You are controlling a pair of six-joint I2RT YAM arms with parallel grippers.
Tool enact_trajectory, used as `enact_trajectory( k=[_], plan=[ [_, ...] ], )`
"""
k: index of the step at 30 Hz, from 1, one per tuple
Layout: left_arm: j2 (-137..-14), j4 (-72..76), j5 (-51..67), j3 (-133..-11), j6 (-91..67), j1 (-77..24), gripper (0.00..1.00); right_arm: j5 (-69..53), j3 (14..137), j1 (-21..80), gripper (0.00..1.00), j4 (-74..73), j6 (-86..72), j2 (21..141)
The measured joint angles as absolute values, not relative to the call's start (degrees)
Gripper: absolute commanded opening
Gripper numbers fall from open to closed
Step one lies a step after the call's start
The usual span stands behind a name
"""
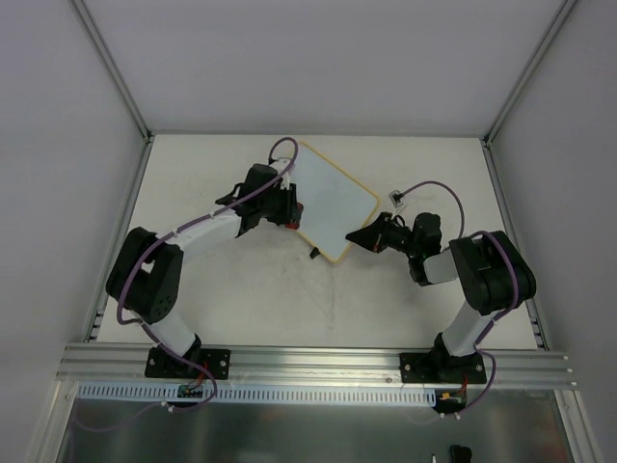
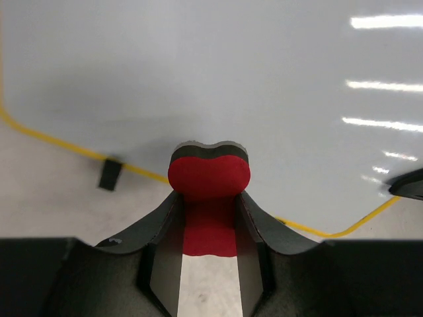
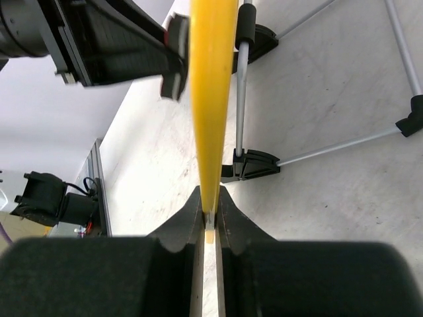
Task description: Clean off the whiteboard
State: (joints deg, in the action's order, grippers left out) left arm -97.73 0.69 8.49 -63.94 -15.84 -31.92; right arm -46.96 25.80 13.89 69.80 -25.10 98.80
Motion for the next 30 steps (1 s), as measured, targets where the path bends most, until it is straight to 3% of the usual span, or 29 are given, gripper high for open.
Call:
enact_trajectory(
  k=[10,24,30],
  plan=[
    [-85.1,-3.2,4.9,-51.4,-19.4,-26.6,0.00,-47.9,25.8,14.0,0.00,69.8,-25.3,99.0],
    [-84.6,-13.3,2.0,-45.3,-22.2,-23.6,0.08,-47.2,25.6,14.2,0.00,69.9,-23.5,99.1],
    [-84.6,-13.6,2.0,-45.1,-22.6,-22.0,0.15,-46.0,24.9,14.6,0.07,70.5,-21.8,99.1]
  ],
)
